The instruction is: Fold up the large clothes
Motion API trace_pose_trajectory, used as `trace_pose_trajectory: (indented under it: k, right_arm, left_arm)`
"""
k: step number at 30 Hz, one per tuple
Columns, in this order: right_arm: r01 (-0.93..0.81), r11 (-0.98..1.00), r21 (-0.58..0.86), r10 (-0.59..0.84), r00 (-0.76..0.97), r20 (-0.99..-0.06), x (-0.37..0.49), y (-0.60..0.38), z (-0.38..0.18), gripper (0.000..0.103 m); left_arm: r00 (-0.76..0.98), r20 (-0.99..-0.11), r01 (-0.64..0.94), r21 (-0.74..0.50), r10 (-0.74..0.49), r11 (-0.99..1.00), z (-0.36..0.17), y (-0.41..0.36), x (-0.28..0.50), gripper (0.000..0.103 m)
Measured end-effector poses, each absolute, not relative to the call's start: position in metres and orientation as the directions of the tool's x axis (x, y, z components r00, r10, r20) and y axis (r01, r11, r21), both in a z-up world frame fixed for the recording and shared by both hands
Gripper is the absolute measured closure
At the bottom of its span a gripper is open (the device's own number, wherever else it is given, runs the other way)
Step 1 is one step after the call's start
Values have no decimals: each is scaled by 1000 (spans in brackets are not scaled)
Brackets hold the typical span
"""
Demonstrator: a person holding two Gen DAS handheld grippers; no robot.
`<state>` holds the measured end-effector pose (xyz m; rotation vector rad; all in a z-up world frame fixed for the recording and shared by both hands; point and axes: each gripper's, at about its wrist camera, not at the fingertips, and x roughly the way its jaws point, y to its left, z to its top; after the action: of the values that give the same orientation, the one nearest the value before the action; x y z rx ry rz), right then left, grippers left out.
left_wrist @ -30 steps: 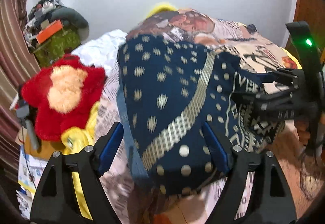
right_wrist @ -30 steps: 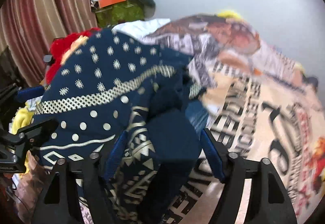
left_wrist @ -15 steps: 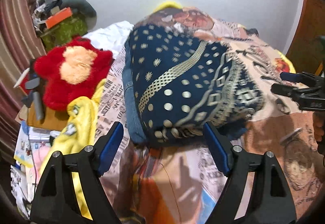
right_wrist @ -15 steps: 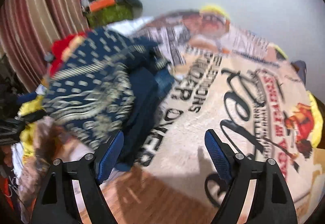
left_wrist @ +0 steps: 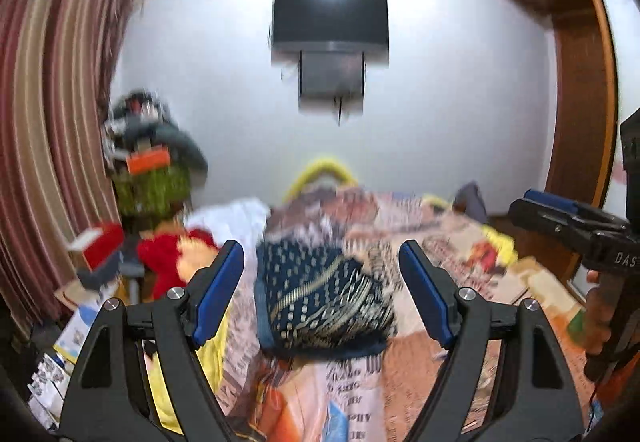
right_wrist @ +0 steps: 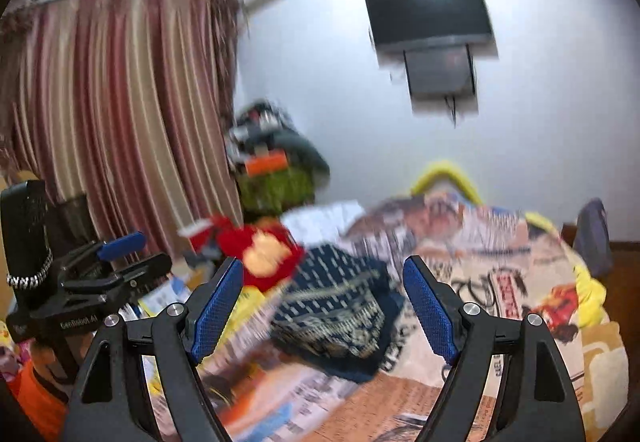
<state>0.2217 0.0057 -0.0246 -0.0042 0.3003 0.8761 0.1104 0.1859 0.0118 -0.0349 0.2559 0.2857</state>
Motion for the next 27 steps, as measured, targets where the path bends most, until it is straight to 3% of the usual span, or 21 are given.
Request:
trace_pose_trajectory:
  k: [6, 12, 16, 20, 27]
  right_arm:
    - [-769, 633, 86, 773, 622, -124, 148, -21, 6, 22]
    - [-757, 650, 66, 759, 644, -93, 106, -32, 5, 22]
    - [-724, 690, 25, 722, 684, -106, 90, -33, 1, 22]
    - [-693, 721, 24, 691, 715, -109, 84, -37, -4, 5]
    - [-659, 752, 24, 657, 747, -99, 79, -47, -5, 0]
  left_arm:
    - [948, -126, -294, 3, 292, 956, 34, 153, 52, 23]
    - [944, -90, -316, 14, 316, 949, 32, 136, 27, 22]
    - [938, -84, -337, 20, 337, 941, 29, 130, 20, 8]
    - [935, -81, -346, 17, 346, 938, 28, 124, 15, 1]
    - [934, -86, -347, 23, 347, 938, 25, 121, 17, 0]
